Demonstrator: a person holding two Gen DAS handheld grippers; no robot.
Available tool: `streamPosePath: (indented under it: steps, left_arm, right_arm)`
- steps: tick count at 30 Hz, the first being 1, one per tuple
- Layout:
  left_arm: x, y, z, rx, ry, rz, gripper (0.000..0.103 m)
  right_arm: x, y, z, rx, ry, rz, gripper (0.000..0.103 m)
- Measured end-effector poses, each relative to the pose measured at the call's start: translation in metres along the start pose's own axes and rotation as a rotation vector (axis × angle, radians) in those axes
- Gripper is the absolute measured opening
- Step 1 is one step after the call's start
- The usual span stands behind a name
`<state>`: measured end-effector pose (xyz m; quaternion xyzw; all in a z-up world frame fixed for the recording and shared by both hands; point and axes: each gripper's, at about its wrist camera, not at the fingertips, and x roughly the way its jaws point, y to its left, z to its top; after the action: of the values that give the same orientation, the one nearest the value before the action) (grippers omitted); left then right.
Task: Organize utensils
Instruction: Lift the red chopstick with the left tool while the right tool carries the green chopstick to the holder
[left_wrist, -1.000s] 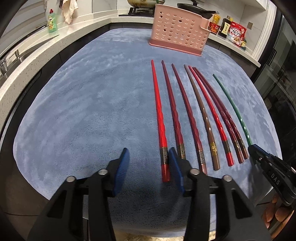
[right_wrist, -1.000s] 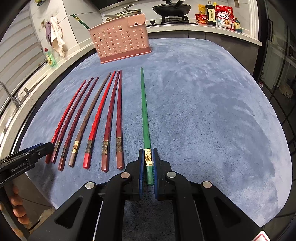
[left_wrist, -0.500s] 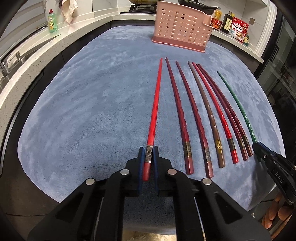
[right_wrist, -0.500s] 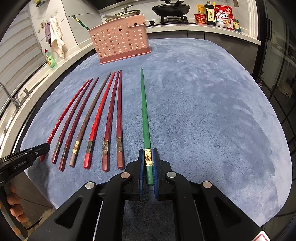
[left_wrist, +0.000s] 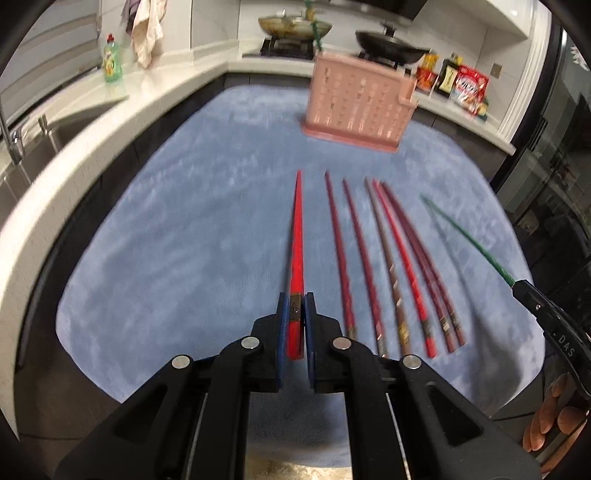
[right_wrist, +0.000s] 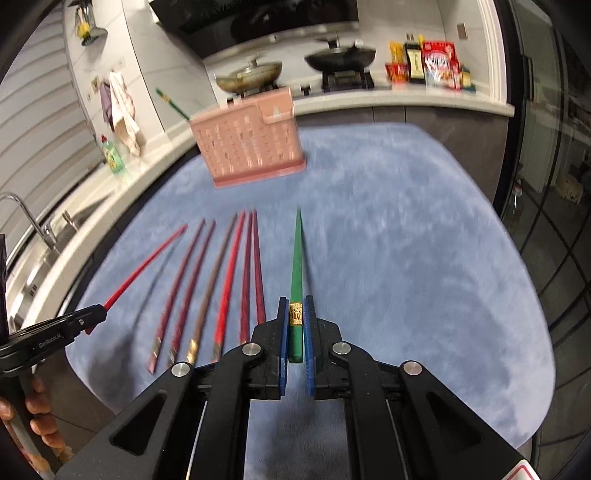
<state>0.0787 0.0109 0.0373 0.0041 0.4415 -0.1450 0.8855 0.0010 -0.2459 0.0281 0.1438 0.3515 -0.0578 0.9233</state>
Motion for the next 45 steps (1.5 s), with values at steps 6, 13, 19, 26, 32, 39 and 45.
streamPosePath:
  steps: [6, 13, 19, 26, 32, 39, 45]
  left_arm:
    - [-0.023, -0.001, 0.039, 0.006, -0.076, -0.011, 0.007]
    - [-0.044, 0.002, 0.087, -0.016, -0.166, -0.013, 0.007]
    - [-0.049, 0.001, 0.130, -0.007, -0.219, 0.007, 0.007]
    - [-0.061, -0.006, 0.179, 0.011, -0.290, 0.014, 0.007]
    - [-0.077, -0.023, 0.227, 0.040, -0.366, -0.027, 0.007]
    - [-0.088, -0.046, 0.290, 0.050, -0.496, -0.053, 0.007]
    - [-0.081, -0.055, 0.335, 0.034, -0.586, -0.066, 0.007]
  right_arm:
    - [-0.018, 0.002, 0.040, 0.003, -0.090, 0.019, 0.007]
    - [-0.029, 0.003, 0.086, 0.004, -0.179, 0.034, 0.007]
    - [-0.031, 0.001, 0.119, 0.010, -0.216, 0.052, 0.007]
    - [-0.033, -0.001, 0.157, 0.017, -0.263, 0.113, 0.007]
    - [-0.030, 0.003, 0.203, 0.028, -0.308, 0.179, 0.007]
    - [-0.027, 0.021, 0.271, 0.015, -0.420, 0.222, 0.007]
    - [-0.009, 0.039, 0.324, -0.002, -0.486, 0.245, 0.007]
